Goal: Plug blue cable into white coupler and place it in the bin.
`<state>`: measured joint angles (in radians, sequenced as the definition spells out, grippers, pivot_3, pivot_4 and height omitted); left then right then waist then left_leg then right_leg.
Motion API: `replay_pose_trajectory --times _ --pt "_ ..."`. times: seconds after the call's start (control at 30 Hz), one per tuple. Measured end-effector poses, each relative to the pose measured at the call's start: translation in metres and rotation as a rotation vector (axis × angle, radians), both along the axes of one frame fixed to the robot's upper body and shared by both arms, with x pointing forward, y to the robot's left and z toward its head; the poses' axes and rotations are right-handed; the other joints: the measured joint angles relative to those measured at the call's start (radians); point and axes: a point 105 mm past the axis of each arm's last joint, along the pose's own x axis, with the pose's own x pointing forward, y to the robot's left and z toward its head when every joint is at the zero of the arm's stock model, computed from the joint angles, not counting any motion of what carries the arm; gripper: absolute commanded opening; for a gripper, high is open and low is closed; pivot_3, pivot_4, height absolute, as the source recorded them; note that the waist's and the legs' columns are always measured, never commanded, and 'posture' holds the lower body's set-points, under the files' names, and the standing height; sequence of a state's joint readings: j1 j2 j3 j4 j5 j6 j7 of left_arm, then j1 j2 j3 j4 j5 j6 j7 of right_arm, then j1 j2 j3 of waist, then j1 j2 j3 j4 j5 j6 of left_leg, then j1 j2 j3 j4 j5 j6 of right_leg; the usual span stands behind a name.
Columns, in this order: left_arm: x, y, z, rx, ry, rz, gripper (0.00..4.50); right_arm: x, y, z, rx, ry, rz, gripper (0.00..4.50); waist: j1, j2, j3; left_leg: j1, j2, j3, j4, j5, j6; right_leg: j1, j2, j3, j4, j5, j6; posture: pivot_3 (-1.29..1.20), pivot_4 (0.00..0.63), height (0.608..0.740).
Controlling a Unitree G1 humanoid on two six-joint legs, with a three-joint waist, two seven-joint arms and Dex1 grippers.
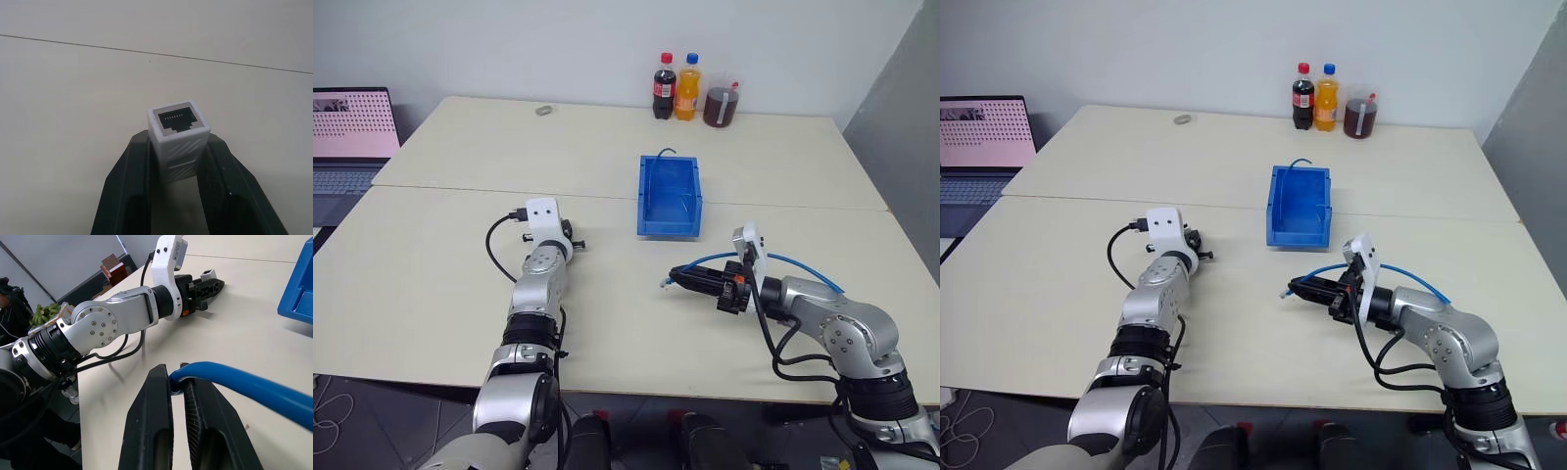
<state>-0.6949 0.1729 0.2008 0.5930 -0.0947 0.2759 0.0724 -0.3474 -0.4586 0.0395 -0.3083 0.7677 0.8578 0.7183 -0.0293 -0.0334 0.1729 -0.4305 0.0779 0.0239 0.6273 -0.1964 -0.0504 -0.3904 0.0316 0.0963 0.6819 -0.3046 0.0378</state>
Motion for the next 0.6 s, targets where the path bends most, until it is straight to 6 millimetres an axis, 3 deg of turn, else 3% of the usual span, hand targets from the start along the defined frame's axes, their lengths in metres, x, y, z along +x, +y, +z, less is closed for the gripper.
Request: replay_pose_trajectory --times 0.13,0.3,0.47,0.6 --pt "-0.004 -0.001 -0.001 0.010 -0.003 -0.030 0.92 0.000 0.000 0.000 -0.001 -0.001 -0.002 0.05 -0.001 0.000 0.000 0.000 0.000 0.000 0.000 0.000 0.000 0.000 0.000 0.000 0.000 0.000 -0.001 0.00 0.150 0.740" --pt "-0.026 0.001 -0.005 0.098 0.011 -0.220 0.92 -0.001 -0.003 0.002 -0.001 -0.014 -0.013 0.05 -0.005 0.000 0.000 0.000 0.001 0.000 -0.001 0.000 0.000 -0.001 0.000 0.000 0.000 0.002 -0.004 0.00 0.150 0.740" --pt "-0.051 0.005 0.004 0.187 0.030 -0.521 0.92 -0.003 -0.008 0.005 -0.031 -0.036 -0.023 0.05 -0.002 0.000 0.000 0.000 0.001 0.000 0.000 0.000 0.000 -0.001 0.000 0.000 0.001 0.002 -0.004 0.00 0.150 0.740" --pt "-0.072 -0.024 0.028 0.235 0.000 -0.908 0.92 -0.008 -0.013 0.010 -0.083 -0.093 -0.011 0.05 0.004 0.000 0.000 0.000 -0.001 0.001 0.000 0.000 0.000 0.000 -0.002 0.000 0.000 0.002 -0.004 0.00 0.150 0.740"
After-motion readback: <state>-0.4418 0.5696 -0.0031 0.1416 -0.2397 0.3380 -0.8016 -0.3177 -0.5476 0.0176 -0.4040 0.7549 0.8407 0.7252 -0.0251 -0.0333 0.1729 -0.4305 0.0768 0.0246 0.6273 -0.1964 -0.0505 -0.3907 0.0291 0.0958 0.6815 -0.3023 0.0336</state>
